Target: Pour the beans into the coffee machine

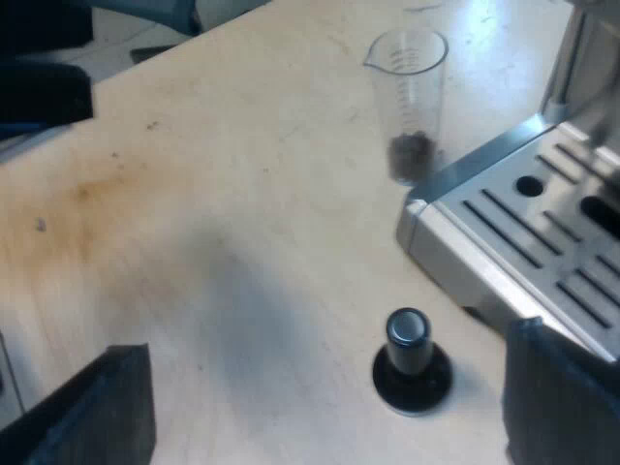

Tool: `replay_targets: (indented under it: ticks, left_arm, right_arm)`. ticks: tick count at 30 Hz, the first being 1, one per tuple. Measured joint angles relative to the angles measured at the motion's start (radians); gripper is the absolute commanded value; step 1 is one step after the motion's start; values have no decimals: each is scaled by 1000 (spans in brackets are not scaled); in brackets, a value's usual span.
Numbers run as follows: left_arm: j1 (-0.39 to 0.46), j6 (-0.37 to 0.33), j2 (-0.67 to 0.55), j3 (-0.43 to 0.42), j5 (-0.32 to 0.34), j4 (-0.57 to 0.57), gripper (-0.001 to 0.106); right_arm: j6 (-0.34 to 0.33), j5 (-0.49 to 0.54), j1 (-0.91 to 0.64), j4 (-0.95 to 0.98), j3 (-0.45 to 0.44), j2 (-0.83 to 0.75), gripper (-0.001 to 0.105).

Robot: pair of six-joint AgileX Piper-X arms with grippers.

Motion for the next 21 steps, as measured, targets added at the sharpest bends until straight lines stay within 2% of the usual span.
replay_targets:
  ticks: [2, 4, 7, 10, 15, 18, 21]
  left_arm:
    - [0, -11, 0, 19, 0, -49, 84]
    - [0, -20, 0, 48, 0, -117, 90]
    - [0, -21, 1, 70, 0, -156, 97]
    - [0, -21, 13, 96, 0, -207, 97]
    - [-42, 7, 124, 95, -15, -271, 97]
    - [-107, 53, 230, 95, -65, -340, 92]
    - [-144, 54, 342, 95, -142, -406, 90]
  right_arm:
    - [25, 7, 0, -11, 0, 9, 79]
    - [41, 10, 0, -19, 0, 16, 79]
    - [50, 10, 0, -18, 0, 16, 79]
    - [56, 10, 0, -18, 0, 16, 79]
    - [57, 10, 0, -18, 0, 16, 79]
    - [57, 10, 0, -18, 0, 16, 79]
    - [57, 10, 0, -18, 0, 16, 79]
